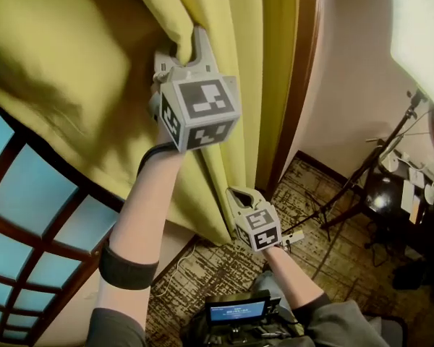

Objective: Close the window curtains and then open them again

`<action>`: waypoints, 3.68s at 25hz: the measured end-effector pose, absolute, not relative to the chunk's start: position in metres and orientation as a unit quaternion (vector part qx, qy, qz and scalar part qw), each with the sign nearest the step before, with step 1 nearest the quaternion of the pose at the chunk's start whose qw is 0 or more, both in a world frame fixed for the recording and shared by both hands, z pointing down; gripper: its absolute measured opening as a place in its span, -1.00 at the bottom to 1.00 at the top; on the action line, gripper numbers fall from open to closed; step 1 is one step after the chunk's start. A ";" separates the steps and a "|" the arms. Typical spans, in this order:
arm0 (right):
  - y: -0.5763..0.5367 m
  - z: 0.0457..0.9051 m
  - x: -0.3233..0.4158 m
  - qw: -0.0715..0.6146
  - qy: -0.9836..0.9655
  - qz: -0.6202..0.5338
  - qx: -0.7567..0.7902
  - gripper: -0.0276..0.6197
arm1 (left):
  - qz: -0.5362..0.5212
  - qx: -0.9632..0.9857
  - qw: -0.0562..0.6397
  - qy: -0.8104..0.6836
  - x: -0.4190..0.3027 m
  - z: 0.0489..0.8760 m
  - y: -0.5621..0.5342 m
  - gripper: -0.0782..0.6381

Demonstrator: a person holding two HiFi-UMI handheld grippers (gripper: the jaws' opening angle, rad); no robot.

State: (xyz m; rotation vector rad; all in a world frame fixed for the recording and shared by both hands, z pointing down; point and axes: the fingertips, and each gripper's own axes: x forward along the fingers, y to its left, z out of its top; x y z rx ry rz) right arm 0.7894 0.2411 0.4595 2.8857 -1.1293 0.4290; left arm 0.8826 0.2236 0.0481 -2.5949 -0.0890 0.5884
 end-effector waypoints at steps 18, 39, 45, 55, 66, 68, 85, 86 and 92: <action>0.336 0.448 0.870 0.007 -0.362 0.138 0.922 -0.87 | 0.250 -0.936 0.249 0.010 0.921 0.026 0.270 -0.78; 0.280 0.369 0.900 0.033 -0.358 0.097 0.928 -0.87 | 0.251 -0.936 0.245 -0.021 0.903 0.048 0.220 -0.78; 0.271 0.352 0.909 0.060 -0.343 0.078 0.934 -0.87 | 0.267 -0.939 0.214 -0.026 0.899 0.045 0.224 -0.78; 0.277 0.347 0.942 0.053 -0.362 0.072 0.928 -0.87 | 0.262 -0.933 0.248 -0.018 0.945 0.032 0.247 -0.78; 0.322 0.349 0.983 0.035 -0.354 0.074 0.932 -0.87 | 0.251 -0.938 0.238 -0.036 1.017 0.013 0.308 -0.78; 0.329 0.347 0.990 0.032 -0.350 0.072 0.933 -0.87 | 0.238 -0.939 0.245 -0.043 1.036 0.013 0.322 -0.78; 0.419 0.340 1.037 0.025 -0.299 0.072 0.951 -0.87 | 0.170 -0.948 0.232 -0.138 1.156 0.043 0.439 -0.78; 0.420 0.340 1.037 0.024 -0.299 0.073 0.951 -0.87 | 0.170 -0.948 0.229 -0.138 1.154 0.044 0.437 -0.78; 0.405 0.337 1.028 0.024 -0.306 0.069 0.949 -0.87 | 0.166 -0.951 0.221 -0.139 1.132 0.056 0.423 -0.78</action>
